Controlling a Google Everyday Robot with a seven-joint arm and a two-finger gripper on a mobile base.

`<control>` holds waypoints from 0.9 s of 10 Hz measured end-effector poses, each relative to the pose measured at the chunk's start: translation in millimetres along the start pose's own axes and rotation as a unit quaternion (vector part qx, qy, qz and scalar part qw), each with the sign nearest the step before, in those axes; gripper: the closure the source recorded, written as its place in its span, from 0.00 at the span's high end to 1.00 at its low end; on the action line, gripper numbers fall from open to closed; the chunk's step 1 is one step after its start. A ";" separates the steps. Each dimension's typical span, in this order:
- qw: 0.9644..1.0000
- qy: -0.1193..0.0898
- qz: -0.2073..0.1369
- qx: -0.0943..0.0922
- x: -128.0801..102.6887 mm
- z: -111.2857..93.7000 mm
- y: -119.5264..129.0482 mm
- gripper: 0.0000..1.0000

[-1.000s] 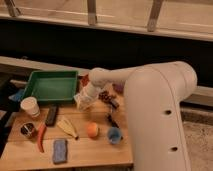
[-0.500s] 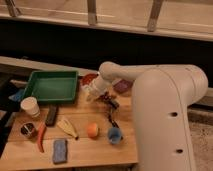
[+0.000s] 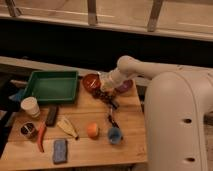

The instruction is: Place towel in purple bowl

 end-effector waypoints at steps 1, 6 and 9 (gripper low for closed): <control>1.000 0.002 -0.004 -0.003 1.1 3.5 6.6 0.00; 1.000 0.003 -0.003 -0.002 1.3 3.8 6.6 0.00; 1.000 -0.026 0.003 0.005 -17.7 -6.3 0.3 0.00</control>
